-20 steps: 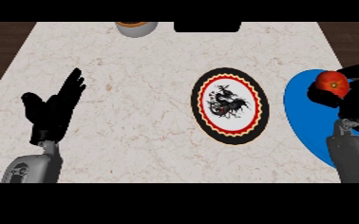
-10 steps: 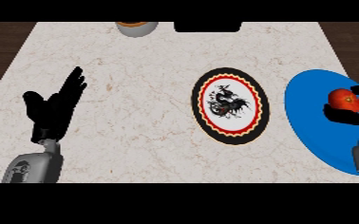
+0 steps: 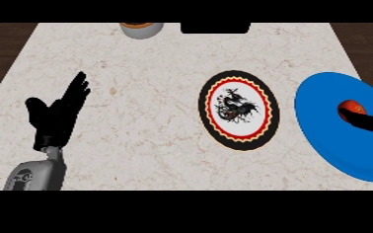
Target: Pick the tomato from the plate and place it in the plate
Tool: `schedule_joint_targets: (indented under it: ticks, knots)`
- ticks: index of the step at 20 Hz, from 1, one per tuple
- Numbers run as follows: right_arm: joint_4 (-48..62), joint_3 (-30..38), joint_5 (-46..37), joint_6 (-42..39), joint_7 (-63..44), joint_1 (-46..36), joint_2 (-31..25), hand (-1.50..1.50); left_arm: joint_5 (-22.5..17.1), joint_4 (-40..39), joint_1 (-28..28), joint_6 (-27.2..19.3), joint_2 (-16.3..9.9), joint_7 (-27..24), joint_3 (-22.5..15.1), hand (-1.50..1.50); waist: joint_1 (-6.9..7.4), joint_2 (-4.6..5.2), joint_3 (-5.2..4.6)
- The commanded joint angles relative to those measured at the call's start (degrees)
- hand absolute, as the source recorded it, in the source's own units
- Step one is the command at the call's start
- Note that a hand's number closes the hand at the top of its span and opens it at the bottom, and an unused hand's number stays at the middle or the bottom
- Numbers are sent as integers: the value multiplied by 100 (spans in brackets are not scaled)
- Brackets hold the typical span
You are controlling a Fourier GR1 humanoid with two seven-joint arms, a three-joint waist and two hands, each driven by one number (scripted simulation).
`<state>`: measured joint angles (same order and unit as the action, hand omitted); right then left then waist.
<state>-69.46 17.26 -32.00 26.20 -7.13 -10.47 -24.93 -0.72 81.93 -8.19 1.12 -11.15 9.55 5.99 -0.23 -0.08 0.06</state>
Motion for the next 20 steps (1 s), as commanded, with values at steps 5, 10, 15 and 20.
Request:
schedule_joint_targets:
  ticks: [5, 10, 15, 20]
  knots:
    - [-1577, 399, 1406, -191, 846, 307, 395, -150, 16, 65, -53, -85, 45, 135, 25, 0, -65, -20, -6]
    - [-1965, 721, 2593, -884, 188, 445, 698, -150, 35, -221, -203, -57, 56, -7, 45, 0, -106, -12, -7]
    - [-1789, 1238, 3502, -1612, 527, 726, 472, -150, 5, -394, -267, 79, -40, -166, 142, 0, -22, 8, -5]
    - [-1626, 1517, 3619, -1929, 1664, 1443, 662, -150, 100, -6, -329, -128, 116, 225, 36, 0, -7, 4, -3]
